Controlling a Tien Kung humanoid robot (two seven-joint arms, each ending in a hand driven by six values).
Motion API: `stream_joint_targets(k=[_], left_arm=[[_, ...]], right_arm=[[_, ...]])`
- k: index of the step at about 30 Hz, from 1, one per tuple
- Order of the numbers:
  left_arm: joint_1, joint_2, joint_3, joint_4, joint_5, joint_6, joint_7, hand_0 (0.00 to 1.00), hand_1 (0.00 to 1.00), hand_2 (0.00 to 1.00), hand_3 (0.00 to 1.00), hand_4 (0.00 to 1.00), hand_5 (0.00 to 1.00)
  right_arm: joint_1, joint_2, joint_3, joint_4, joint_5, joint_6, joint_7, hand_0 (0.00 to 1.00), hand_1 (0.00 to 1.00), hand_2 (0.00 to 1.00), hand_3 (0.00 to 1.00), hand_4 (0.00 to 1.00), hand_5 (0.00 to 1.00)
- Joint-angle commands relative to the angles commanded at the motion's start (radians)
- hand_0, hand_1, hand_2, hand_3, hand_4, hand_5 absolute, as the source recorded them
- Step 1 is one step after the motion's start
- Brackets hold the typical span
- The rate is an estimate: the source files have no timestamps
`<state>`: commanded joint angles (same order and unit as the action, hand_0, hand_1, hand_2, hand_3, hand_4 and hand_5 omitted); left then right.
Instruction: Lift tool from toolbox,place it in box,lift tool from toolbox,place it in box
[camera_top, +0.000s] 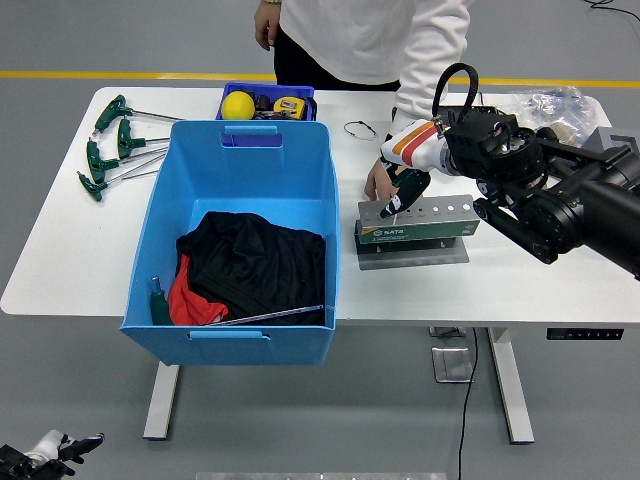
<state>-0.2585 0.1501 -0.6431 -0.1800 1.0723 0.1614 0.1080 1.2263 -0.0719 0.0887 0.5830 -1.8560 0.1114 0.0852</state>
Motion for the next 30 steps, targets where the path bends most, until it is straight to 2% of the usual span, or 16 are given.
stream_joint_targets(k=[16,17,22,23,28,29,30], left_arm=[[-0.001,-0.001,-0.002,0.0,0.0,0.002,-0.002,0.639,0.62,0.665,0.64,0.682,0.679],[-0.002,-0.001,0.001,0.0,-0.002,0.001,-0.002,0.639,0.619,0.664,0.64,0.682,0.678],[-0.004,0.0,0.003,0.0,0.0,-0.001,-0.002,0.639,0.619,0.664,0.64,0.682,0.678],[-0.005,0.0,0.004,0.0,-0.001,-0.001,-0.002,0.64,0.619,0.663,0.64,0.682,0.678],[-0.005,0.0,0.005,0.0,-0.004,-0.001,-0.002,0.64,0.619,0.663,0.64,0.682,0.678],[-0.005,0.0,0.006,0.0,-0.005,0.0,-0.003,0.64,0.619,0.663,0.641,0.683,0.678],[-0.006,0.0,0.008,0.0,-0.007,0.0,-0.003,0.64,0.619,0.663,0.641,0.683,0.678]], right_arm=[[-0.006,-0.003,-0.027,0.006,-0.01,0.012,-0.006,0.814,0.637,0.624,0.415,0.998,0.663],[-0.005,-0.003,-0.03,0.002,-0.017,0.015,-0.008,0.789,0.579,0.565,0.38,0.998,0.674],[0.0,-0.003,-0.049,-0.005,-0.042,0.019,-0.007,0.789,0.579,0.565,0.38,0.998,0.674],[0.001,-0.003,-0.053,-0.004,-0.047,0.02,-0.006,0.759,0.518,0.491,0.337,0.998,0.683],[0.0,-0.003,-0.065,0.001,-0.035,0.035,-0.006,0.759,0.518,0.491,0.337,0.998,0.683],[0.0,-0.003,-0.066,0.001,-0.035,0.037,-0.006,0.73,0.465,0.431,0.321,0.998,0.687],[0.0,-0.002,-0.066,0.002,-0.035,0.04,-0.006,0.73,0.465,0.431,0.321,0.998,0.687]])
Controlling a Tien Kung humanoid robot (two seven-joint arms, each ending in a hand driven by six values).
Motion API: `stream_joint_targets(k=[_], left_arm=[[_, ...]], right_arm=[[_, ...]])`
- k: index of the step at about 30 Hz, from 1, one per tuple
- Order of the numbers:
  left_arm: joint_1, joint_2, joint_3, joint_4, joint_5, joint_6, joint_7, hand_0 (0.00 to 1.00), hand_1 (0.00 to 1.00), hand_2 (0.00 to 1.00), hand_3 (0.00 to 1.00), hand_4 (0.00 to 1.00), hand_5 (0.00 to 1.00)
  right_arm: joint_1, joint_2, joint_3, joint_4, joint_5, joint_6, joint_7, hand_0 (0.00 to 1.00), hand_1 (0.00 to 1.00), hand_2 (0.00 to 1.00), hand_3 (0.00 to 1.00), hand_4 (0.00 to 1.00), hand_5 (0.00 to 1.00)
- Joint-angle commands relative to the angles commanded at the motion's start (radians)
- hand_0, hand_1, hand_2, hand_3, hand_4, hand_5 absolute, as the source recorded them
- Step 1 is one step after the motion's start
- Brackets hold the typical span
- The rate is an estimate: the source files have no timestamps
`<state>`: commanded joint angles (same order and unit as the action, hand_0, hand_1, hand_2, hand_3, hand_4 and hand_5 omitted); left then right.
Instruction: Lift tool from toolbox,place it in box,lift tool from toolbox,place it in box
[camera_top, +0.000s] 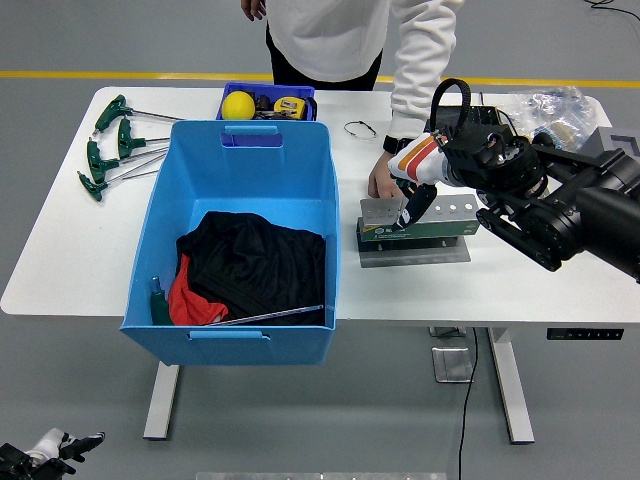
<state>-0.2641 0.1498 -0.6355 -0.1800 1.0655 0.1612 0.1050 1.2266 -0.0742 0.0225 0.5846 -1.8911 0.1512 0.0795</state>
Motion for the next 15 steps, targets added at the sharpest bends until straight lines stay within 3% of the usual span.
stream_joint_targets(k=[4,5,10,11,15], left_arm=[[-0.001,0.0,0.0,0.0,-0.001,0.0,0.0,0.64,0.619,0.663,0.641,0.683,0.678],[0.0,0.0,0.0,0.0,-0.001,0.0,0.0,0.64,0.619,0.662,0.642,0.683,0.678],[0.002,0.0,-0.005,0.0,0.007,-0.003,0.002,0.64,0.619,0.662,0.642,0.683,0.678],[0.003,0.0,-0.007,0.0,0.008,-0.003,0.002,0.64,0.619,0.662,0.642,0.683,0.678],[0.006,0.0,-0.012,0.0,0.014,-0.004,0.003,0.64,0.619,0.662,0.642,0.683,0.678]], right_arm=[[0.002,0.002,0.0,0.001,-0.001,0.0,0.002,0.73,0.465,0.431,0.321,0.998,0.687],[0.002,0.003,0.0,0.003,-0.003,-0.004,0.005,0.572,0.329,0.32,0.271,0.998,0.684],[0.002,0.005,-0.001,0.006,-0.011,-0.026,0.014,0.572,0.329,0.32,0.271,0.998,0.684],[0.002,0.005,-0.002,0.006,-0.012,-0.03,0.015,0.314,0.206,0.225,0.208,0.998,0.693],[-0.001,0.003,-0.004,0.008,-0.002,-0.053,0.021,0.314,0.206,0.225,0.208,0.998,0.693]])
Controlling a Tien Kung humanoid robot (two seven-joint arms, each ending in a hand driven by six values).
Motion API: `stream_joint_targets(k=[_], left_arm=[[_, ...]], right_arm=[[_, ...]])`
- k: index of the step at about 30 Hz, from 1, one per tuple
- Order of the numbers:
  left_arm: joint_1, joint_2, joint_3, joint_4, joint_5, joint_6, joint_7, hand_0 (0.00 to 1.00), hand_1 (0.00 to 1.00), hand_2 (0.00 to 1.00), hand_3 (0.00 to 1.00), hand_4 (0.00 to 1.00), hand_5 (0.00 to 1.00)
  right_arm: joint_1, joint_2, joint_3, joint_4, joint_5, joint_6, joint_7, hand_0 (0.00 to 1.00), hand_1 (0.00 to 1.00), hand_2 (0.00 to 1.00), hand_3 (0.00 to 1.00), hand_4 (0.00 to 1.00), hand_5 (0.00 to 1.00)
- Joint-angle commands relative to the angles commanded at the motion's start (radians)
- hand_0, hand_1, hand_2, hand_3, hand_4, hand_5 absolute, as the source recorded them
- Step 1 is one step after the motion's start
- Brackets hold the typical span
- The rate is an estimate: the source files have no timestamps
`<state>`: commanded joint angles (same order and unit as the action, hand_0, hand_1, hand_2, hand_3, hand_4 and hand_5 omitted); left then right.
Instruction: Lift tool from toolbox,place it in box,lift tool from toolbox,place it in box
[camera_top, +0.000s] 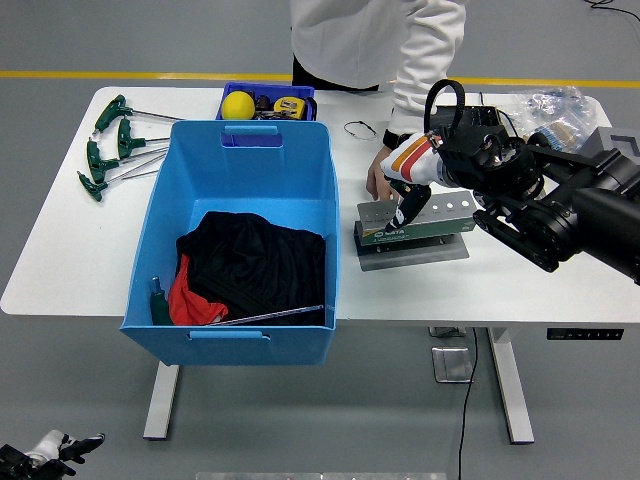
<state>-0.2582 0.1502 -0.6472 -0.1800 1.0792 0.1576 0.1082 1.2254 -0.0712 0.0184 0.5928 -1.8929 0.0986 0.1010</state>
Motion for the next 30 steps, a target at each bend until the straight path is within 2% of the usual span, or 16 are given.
stream_joint_targets(k=[1,2,7,8,13,14,18,19,20,26,27,30], left_arm=[[0.0,0.0,-0.001,0.0,0.0,0.0,0.0,0.64,0.619,0.662,0.642,0.683,0.678],[0.001,0.0,0.0,0.0,-0.001,0.0,0.0,0.639,0.619,0.661,0.642,0.683,0.678],[0.002,0.0,-0.001,0.0,0.003,-0.001,0.001,0.639,0.619,0.661,0.642,0.683,0.678],[0.002,0.0,-0.001,0.0,0.003,-0.001,0.001,0.64,0.618,0.661,0.642,0.683,0.678],[0.006,0.0,-0.006,0.0,0.011,-0.003,0.002,0.64,0.618,0.661,0.642,0.683,0.678],[0.006,0.0,-0.007,0.0,0.012,-0.003,0.002,0.64,0.618,0.661,0.641,0.683,0.678],[0.008,0.001,-0.007,0.0,0.013,-0.003,0.002,0.64,0.618,0.661,0.641,0.683,0.678],[0.008,0.001,-0.007,0.0,0.013,-0.003,0.002,0.64,0.618,0.661,0.641,0.683,0.678],[0.009,0.001,-0.009,0.0,0.013,-0.003,0.003,0.64,0.618,0.661,0.641,0.683,0.678],[0.011,0.003,-0.01,0.0,0.011,-0.003,0.002,0.64,0.618,0.662,0.642,0.683,0.678],[0.012,0.003,-0.011,0.0,0.012,-0.003,0.002,0.64,0.618,0.662,0.642,0.683,0.678],[0.013,0.004,-0.012,0.0,0.009,-0.003,0.002,0.64,0.618,0.662,0.642,0.683,0.678]], right_arm=[[-0.001,-0.002,0.0,0.002,0.011,-0.007,0.004,0.314,0.206,0.225,0.208,0.998,0.693],[-0.002,-0.002,0.0,0.004,0.014,-0.012,0.007,0.181,0.156,0.19,0.19,0.998,0.71],[-0.005,-0.002,0.003,0.007,0.02,-0.035,0.012,0.181,0.156,0.19,0.19,0.998,0.71],[-0.004,-0.002,0.004,0.007,0.023,-0.042,0.014,0.115,0.107,0.141,0.141,0.985,0.719],[-0.005,-0.004,0.015,0.008,0.03,-0.067,0.02,0.115,0.107,0.141,0.141,0.985,0.719],[-0.006,-0.005,0.018,0.008,0.031,-0.072,0.021,0.064,0.061,0.109,0.105,0.941,0.712],[-0.003,-0.013,0.029,0.013,0.058,-0.108,0.043,0.064,0.061,0.109,0.105,0.941,0.712],[-0.002,-0.016,0.033,0.017,0.061,-0.119,0.049,0.064,0.061,0.109,0.105,0.941,0.712],[0.001,-0.021,0.04,0.021,0.059,-0.131,0.056,0.008,0.003,0.07,0.075,0.888,0.733],[0.025,-0.05,0.085,0.053,0.048,-0.178,0.082,0.008,0.003,0.07,0.075,0.888,0.733],[0.029,-0.055,0.091,0.057,0.047,-0.182,0.085,0.002,0.002,0.02,0.041,0.893,0.727],[0.044,-0.076,0.114,0.078,0.047,-0.191,0.093,0.002,0.002,0.02,0.041,0.893,0.727]])
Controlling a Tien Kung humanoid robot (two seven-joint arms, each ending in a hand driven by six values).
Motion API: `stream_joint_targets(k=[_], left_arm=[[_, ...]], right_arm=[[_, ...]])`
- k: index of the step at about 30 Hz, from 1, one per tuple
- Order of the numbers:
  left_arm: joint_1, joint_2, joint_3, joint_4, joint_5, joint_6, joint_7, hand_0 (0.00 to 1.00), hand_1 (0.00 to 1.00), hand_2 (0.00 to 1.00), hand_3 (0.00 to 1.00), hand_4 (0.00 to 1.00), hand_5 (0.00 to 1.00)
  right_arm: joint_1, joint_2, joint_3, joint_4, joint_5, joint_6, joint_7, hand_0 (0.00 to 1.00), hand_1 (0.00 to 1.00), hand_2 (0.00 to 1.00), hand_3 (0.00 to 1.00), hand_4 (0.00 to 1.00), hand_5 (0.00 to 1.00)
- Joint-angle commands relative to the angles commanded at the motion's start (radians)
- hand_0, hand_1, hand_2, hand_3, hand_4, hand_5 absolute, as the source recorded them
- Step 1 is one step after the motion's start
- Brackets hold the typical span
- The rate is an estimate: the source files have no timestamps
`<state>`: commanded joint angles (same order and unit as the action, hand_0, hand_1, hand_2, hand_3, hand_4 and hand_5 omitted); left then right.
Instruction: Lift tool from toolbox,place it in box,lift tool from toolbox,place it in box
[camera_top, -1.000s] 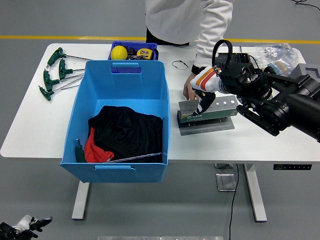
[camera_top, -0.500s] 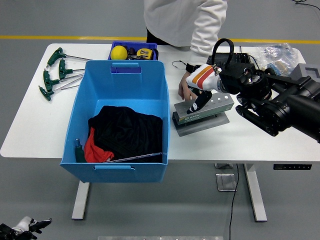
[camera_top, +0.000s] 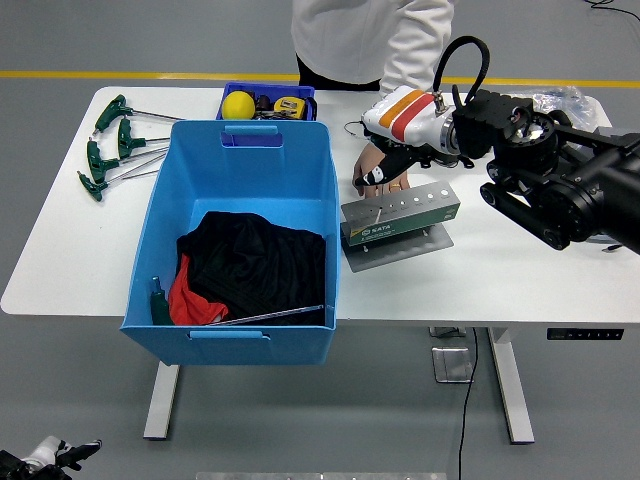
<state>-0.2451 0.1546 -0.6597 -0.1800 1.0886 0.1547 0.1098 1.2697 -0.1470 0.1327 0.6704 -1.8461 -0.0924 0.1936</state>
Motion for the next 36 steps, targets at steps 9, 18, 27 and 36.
stream_joint_targets(k=[9,18,27,36], left_arm=[[0.004,0.002,-0.006,0.0,-0.002,0.0,-0.001,0.64,0.616,0.662,0.641,0.682,0.678],[0.01,0.0,-0.018,0.0,0.016,0.001,0.003,0.64,0.616,0.662,0.641,0.682,0.68],[0.016,0.002,-0.037,0.0,0.044,0.001,0.006,0.64,0.62,0.663,0.641,0.681,0.681],[0.021,0.002,-0.043,0.0,0.057,-0.004,0.007,0.64,0.621,0.664,0.641,0.68,0.681]], right_arm=[[0.01,-0.054,0.112,0.106,0.0,0.005,-0.002,0.002,0.002,0.002,0.028,0.895,0.716],[-0.031,-0.058,0.222,0.236,0.073,-0.04,0.007,0.002,0.002,0.002,0.022,0.855,0.708],[-0.027,-0.054,0.2,0.397,0.11,-0.141,0.011,0.002,0.002,0.032,0.029,0.847,0.697],[-0.01,0.013,0.069,0.461,0.068,-0.139,-0.022,0.064,0.069,0.139,0.143,0.851,0.678]])
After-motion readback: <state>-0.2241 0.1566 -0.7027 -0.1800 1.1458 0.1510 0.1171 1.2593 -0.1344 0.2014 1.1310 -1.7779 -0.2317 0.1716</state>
